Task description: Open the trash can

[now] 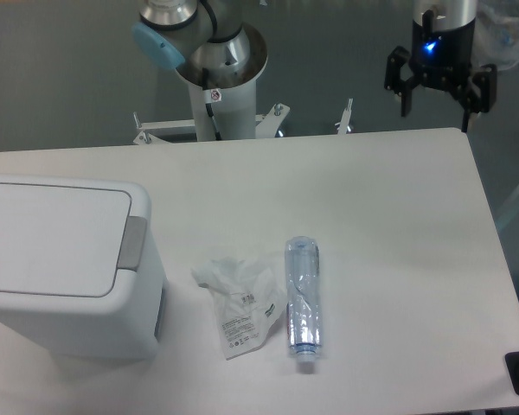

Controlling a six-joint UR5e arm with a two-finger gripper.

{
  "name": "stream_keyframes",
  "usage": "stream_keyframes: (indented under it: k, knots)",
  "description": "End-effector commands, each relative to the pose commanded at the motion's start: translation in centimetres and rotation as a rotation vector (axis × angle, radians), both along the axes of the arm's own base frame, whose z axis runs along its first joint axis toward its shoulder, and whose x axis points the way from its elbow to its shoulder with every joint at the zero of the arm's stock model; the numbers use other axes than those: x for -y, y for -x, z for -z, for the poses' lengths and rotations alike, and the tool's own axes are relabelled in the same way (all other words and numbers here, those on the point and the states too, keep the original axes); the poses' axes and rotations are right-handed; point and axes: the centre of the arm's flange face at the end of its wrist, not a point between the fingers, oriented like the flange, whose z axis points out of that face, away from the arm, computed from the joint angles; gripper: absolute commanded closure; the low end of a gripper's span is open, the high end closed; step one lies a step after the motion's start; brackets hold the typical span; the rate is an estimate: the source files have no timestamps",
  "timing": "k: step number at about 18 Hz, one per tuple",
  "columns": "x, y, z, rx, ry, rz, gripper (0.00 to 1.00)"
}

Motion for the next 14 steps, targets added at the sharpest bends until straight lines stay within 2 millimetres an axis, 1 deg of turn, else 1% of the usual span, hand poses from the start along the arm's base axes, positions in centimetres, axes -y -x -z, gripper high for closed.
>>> stream_keyframes:
  k: [6,8,10,13,14]
  knots:
    - [-0.2,-0.1,0.0,0.006,-0.015,-0.018,0.00]
    - [-0.3,-0.2,0.1,0.015,-0.031,-0.065,0.00]
    - [-1.2,-0.4,0.5,0.032,-0.045,-0.106,0.00]
    - [-1.7,-0.3,1.5,0.045,-0.056,-0.141,0.00]
    - [-2.3,-0.5,1.2,0.035,-0.070,-0.152,0.00]
